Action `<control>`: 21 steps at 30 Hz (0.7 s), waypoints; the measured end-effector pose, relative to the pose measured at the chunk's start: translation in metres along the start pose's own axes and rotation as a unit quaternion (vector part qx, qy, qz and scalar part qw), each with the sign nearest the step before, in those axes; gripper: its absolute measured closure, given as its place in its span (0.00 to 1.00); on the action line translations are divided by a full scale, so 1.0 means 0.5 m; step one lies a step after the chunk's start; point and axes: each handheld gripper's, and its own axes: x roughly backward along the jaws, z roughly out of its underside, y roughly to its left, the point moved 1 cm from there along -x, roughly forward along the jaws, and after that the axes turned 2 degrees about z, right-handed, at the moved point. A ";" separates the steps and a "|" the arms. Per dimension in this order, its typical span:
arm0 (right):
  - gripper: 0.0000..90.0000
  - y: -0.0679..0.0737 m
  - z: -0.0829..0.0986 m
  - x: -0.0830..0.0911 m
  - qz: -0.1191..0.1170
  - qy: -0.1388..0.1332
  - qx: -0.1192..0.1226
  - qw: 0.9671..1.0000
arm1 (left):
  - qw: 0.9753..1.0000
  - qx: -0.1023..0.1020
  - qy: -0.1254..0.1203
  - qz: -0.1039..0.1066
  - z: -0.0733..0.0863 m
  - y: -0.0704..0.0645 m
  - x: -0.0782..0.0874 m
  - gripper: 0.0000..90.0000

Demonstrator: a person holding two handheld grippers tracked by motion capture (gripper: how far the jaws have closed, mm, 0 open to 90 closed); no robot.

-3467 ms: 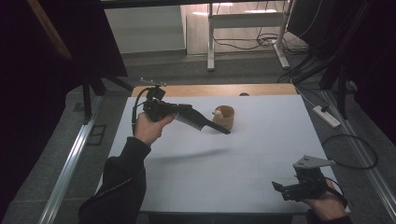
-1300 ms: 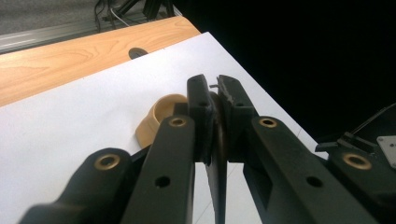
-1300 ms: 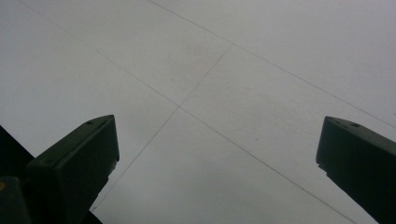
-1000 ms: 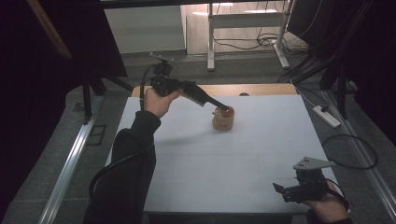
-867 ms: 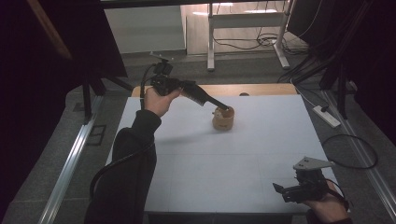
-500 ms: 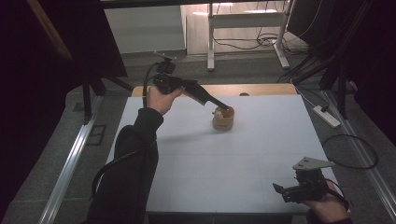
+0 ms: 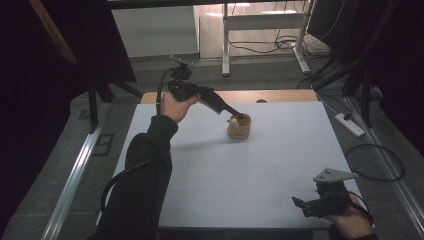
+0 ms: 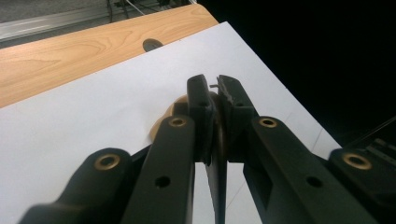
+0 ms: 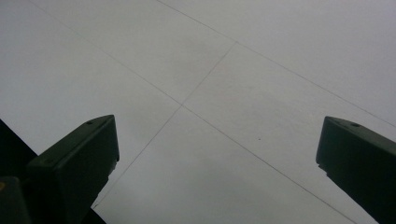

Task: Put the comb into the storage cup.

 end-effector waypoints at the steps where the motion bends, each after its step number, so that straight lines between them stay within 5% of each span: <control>1: 0.00 0.000 0.000 0.000 0.000 0.000 0.000 1.000 | 1.000 0.001 0.000 0.001 0.000 0.000 -0.001 0.93; 21: 0.00 0.000 0.000 0.000 -0.003 0.000 0.003 1.000 | 1.000 -0.004 0.020 -0.011 0.004 0.008 -0.053 0.93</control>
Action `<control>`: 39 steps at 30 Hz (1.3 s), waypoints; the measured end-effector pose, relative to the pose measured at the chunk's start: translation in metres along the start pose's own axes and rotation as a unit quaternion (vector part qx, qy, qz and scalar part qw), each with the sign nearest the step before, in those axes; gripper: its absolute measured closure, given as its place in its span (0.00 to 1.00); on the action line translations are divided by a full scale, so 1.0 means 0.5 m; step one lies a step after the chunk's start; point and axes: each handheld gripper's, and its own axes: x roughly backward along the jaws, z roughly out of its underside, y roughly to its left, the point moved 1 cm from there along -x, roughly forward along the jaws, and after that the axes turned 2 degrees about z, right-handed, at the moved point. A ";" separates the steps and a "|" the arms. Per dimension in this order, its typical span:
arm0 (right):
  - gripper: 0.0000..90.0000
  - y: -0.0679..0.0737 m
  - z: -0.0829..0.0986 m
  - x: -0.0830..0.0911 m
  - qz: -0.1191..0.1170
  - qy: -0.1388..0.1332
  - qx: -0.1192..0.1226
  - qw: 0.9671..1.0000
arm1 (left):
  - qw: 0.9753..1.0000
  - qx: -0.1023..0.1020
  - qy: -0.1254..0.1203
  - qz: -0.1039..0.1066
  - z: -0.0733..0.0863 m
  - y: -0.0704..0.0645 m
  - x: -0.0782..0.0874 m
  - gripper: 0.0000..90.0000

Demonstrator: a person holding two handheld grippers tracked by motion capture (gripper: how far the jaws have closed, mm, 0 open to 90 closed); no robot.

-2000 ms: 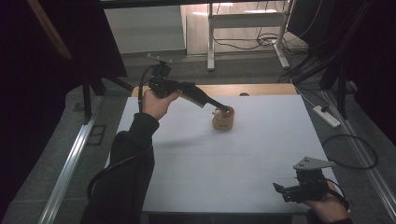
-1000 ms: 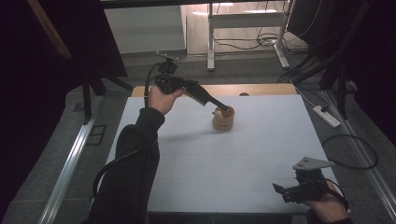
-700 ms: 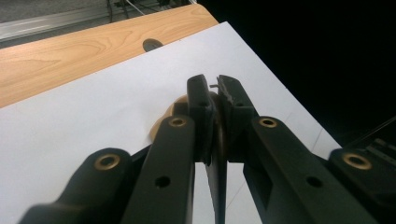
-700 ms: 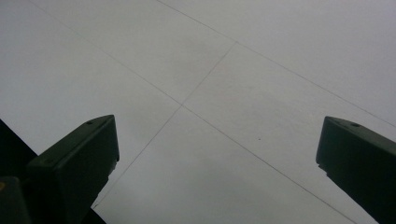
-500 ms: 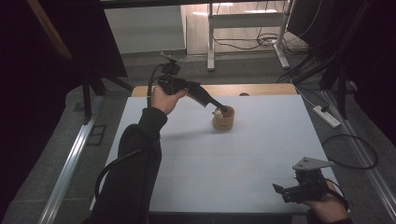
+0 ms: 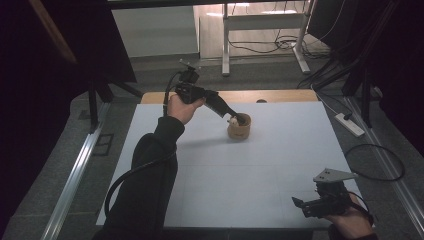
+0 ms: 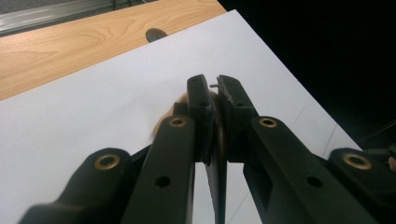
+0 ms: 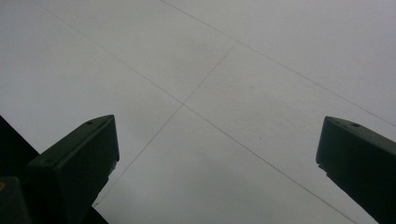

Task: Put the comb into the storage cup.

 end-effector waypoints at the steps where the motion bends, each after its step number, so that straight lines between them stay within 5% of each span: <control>1: 0.00 0.000 0.000 0.000 0.000 0.000 0.000 1.000 | 1.000 -0.001 0.000 -0.001 0.001 0.001 -0.002 0.93; 24: 0.00 -0.001 0.000 0.000 -0.001 0.000 0.001 1.000 | 1.000 0.005 0.011 -0.013 0.018 0.014 -0.052 0.92; 39: 0.00 0.000 0.000 0.000 -0.002 0.000 0.003 1.000 | 1.000 0.004 0.003 -0.019 0.023 0.021 -0.052 0.89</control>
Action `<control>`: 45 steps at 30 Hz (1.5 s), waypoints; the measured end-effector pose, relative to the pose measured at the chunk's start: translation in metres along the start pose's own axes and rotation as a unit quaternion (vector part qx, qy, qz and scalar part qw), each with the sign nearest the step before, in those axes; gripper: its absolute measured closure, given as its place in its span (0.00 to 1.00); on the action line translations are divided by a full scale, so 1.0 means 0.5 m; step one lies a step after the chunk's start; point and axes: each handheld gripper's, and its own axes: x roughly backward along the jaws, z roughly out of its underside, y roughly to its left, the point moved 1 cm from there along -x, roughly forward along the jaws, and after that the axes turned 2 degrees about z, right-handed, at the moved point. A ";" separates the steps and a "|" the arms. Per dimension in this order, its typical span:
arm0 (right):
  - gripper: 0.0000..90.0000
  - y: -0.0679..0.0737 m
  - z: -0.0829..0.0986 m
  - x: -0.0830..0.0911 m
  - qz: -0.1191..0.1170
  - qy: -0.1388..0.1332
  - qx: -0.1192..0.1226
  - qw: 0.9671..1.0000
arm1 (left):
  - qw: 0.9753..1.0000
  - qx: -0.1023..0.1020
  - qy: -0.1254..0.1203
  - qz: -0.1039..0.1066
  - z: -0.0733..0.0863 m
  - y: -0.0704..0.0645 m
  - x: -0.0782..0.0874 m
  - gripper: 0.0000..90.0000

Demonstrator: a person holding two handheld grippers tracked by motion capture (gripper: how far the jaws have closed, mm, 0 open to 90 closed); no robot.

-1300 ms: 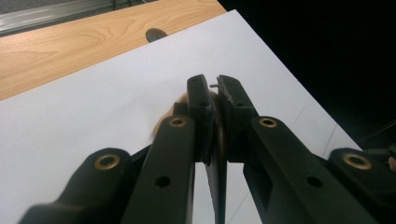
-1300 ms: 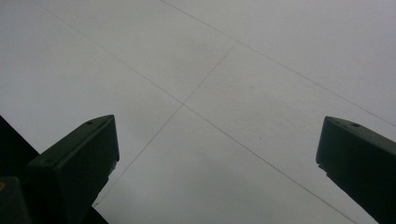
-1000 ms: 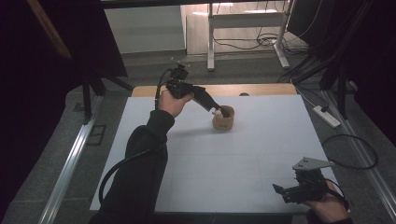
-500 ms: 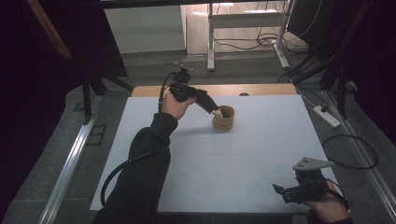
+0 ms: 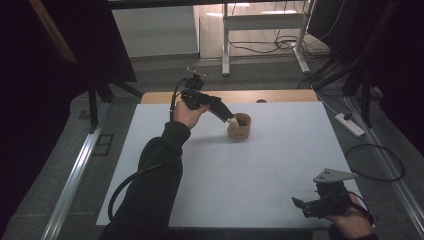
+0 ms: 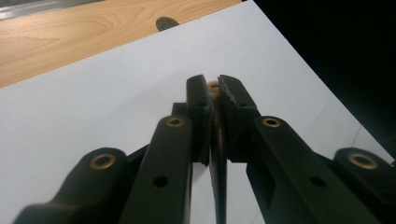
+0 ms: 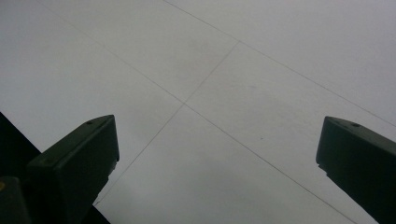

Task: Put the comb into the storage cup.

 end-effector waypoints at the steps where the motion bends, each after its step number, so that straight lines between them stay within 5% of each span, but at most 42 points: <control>1: 0.00 0.000 0.000 0.000 0.000 0.000 0.000 1.000 | 1.000 -0.001 -0.001 -0.001 0.000 0.000 0.001 0.88; 21: 0.00 0.001 0.000 0.000 0.000 0.002 0.002 1.000 | 0.998 -0.049 -0.030 -0.022 0.004 -0.006 0.006 0.49; 36: 0.00 0.002 0.000 -0.001 -0.001 0.004 0.004 1.000 | 0.993 -0.093 -0.056 -0.053 0.021 -0.010 0.011 0.12; 45: 0.00 0.003 0.000 -0.002 0.000 0.005 0.005 1.000 | 0.988 -0.118 -0.060 -0.073 0.036 -0.015 0.020 0.05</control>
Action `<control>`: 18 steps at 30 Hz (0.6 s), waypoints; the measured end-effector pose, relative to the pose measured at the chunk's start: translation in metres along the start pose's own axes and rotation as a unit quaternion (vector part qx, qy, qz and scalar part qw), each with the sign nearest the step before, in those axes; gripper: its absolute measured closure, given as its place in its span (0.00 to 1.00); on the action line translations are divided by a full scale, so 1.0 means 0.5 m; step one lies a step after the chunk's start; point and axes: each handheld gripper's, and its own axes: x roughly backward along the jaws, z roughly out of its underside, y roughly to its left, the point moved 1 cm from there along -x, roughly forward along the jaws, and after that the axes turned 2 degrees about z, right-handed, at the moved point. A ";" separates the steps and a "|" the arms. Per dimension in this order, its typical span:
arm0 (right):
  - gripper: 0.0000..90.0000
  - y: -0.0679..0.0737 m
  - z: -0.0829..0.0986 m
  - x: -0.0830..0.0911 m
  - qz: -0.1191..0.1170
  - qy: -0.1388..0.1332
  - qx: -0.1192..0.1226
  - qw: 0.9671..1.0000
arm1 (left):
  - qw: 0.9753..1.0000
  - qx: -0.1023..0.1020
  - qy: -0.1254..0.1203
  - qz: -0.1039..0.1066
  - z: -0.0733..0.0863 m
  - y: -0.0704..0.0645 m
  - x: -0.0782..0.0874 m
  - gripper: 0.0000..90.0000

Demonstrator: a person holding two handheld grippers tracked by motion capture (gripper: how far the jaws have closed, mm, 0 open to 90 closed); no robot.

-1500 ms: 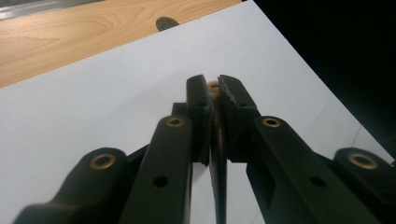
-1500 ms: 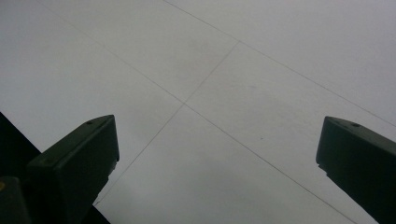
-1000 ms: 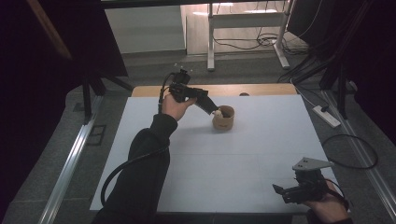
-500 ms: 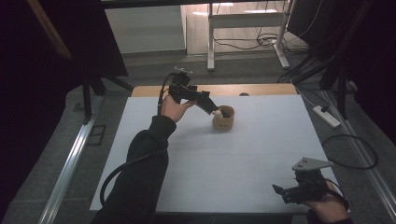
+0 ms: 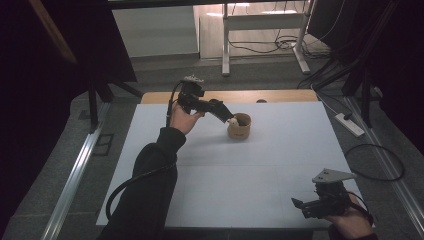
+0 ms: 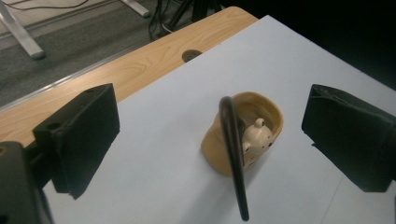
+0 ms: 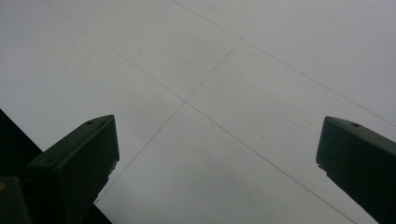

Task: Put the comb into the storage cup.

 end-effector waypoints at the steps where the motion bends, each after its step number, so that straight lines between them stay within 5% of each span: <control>1: 0.00 0.000 0.000 0.000 0.000 0.000 0.000 1.000 | 1.000 -0.002 -0.001 0.000 0.002 -0.001 0.001 0.04; 18: 0.00 0.001 0.000 -0.001 0.003 0.002 0.002 1.000 | 1.000 -0.012 -0.003 -0.002 0.053 0.001 0.019 0.01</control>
